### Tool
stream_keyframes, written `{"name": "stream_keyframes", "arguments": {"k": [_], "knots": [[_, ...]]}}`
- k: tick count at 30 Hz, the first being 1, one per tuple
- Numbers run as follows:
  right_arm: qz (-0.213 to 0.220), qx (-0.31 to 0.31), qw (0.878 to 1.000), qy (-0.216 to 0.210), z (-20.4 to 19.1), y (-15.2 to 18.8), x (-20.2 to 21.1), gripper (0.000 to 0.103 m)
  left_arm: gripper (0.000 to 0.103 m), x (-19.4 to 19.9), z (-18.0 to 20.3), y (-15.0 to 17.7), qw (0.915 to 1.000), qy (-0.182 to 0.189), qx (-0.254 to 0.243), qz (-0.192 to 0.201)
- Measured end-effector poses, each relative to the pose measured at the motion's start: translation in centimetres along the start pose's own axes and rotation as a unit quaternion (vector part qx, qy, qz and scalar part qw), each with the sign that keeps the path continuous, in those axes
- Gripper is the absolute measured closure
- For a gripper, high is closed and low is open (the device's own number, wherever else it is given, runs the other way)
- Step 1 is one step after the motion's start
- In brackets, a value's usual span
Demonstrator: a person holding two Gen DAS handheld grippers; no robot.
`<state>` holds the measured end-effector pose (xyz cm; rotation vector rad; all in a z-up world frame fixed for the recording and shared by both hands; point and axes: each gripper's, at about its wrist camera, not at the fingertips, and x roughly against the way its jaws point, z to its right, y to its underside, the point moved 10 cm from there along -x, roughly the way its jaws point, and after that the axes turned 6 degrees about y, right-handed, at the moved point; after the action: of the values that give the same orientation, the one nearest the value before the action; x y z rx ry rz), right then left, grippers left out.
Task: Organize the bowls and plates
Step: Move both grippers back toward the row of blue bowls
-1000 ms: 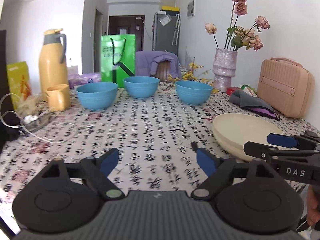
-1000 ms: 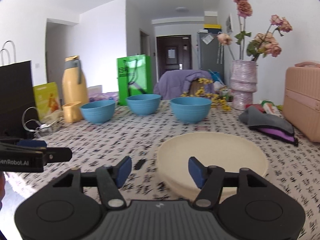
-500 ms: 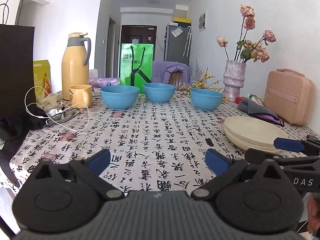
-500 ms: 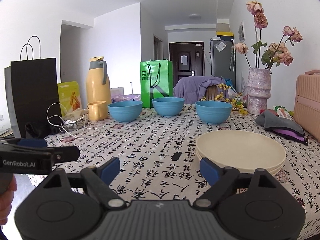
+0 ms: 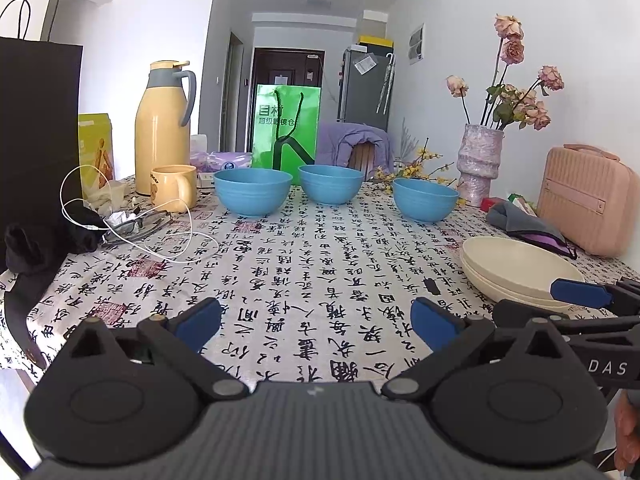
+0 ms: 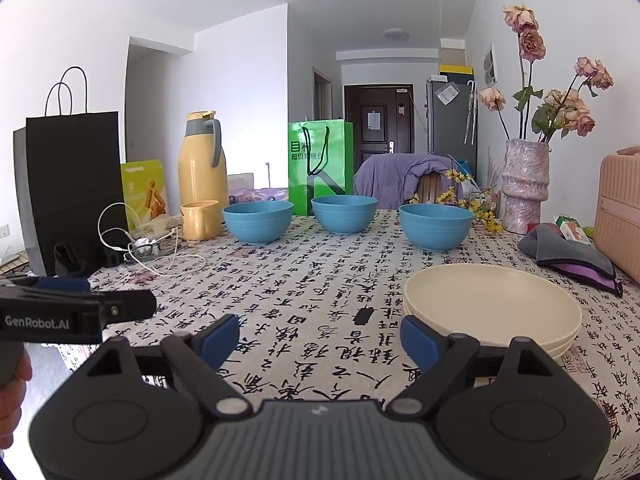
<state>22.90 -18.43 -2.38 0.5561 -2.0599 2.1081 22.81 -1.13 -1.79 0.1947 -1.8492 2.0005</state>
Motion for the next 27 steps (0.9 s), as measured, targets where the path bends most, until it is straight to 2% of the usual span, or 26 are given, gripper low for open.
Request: {"name": "stream_keyframes", "arguments": {"k": [10,27], "knots": [[-0.012,0.003,1.0,-0.01,-0.9,-0.3,-2.0,0.016,0.0,-1.4,-1.3,0.0,0.9998,-0.01,0.01,-0.011],[-0.038,0.008,0.999,-0.007,-2.3,-1.5,-8.2,0.016,0.0,-6.1,-5.2,-1.5,0.9992,-0.024,0.015,-0.026]]}}
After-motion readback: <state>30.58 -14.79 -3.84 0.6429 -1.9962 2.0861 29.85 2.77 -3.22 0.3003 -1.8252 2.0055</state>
